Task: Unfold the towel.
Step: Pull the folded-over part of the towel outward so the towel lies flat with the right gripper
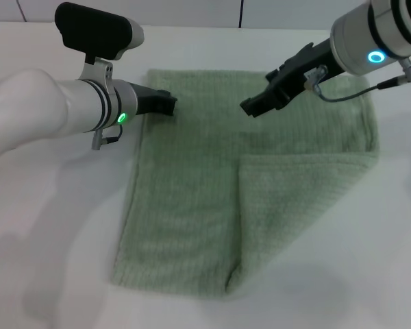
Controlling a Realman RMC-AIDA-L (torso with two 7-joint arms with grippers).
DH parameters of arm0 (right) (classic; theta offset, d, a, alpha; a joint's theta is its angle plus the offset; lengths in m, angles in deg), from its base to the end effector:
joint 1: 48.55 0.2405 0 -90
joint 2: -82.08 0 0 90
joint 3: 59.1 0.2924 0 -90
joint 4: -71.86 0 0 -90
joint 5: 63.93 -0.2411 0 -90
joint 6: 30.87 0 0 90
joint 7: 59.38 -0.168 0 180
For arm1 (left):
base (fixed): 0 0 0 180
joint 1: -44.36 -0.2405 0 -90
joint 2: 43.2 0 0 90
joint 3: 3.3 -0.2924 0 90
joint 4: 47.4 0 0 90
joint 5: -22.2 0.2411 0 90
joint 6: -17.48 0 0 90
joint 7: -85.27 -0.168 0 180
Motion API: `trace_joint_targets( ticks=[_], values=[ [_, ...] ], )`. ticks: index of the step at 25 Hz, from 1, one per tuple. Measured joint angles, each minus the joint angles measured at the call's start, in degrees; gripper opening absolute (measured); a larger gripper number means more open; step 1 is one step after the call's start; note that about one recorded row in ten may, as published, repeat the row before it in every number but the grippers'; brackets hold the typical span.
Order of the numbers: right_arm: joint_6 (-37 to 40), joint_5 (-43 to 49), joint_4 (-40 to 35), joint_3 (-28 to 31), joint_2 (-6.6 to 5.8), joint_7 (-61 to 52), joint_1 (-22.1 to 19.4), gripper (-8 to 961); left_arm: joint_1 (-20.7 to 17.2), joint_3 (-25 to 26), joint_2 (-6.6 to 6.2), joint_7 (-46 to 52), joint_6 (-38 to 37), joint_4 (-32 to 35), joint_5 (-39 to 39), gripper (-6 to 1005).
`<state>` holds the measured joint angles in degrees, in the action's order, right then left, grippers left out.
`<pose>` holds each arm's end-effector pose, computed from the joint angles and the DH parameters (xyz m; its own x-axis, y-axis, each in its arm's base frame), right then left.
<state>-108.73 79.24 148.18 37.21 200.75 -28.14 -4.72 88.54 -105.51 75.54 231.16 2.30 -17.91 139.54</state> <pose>0.1115 0.4493 -0.0554 0.8818 -0.4675 0.0622 -0.3974 -0.8075 -0.4359 -0.2670 0.4945 -0.1407 0.7117 0.6135 0.3422 0.6595 -0.4157 -0.6264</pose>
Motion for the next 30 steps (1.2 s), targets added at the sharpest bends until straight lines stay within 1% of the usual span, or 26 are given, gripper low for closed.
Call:
trace_joint_targets(
  ticks=[12,21,30],
  values=[
    [0.9,0.0,-3.7,-0.3,0.08,1.0,1.0,698,0.2,-0.1,0.0,-0.1,0.0,0.1,0.2,-1],
    [2.7,0.0,-8.7,-1.6,0.08,1.7,2.2,697,0.7,-0.3,0.05,-0.1,-0.1,-0.2,0.2,-1],
    [3.0,-0.7,-10.5,-1.9,0.23,2.5,2.6,697,0.8,-0.3,0.09,-0.1,-0.5,-0.1,0.2,-1]
  ],
)
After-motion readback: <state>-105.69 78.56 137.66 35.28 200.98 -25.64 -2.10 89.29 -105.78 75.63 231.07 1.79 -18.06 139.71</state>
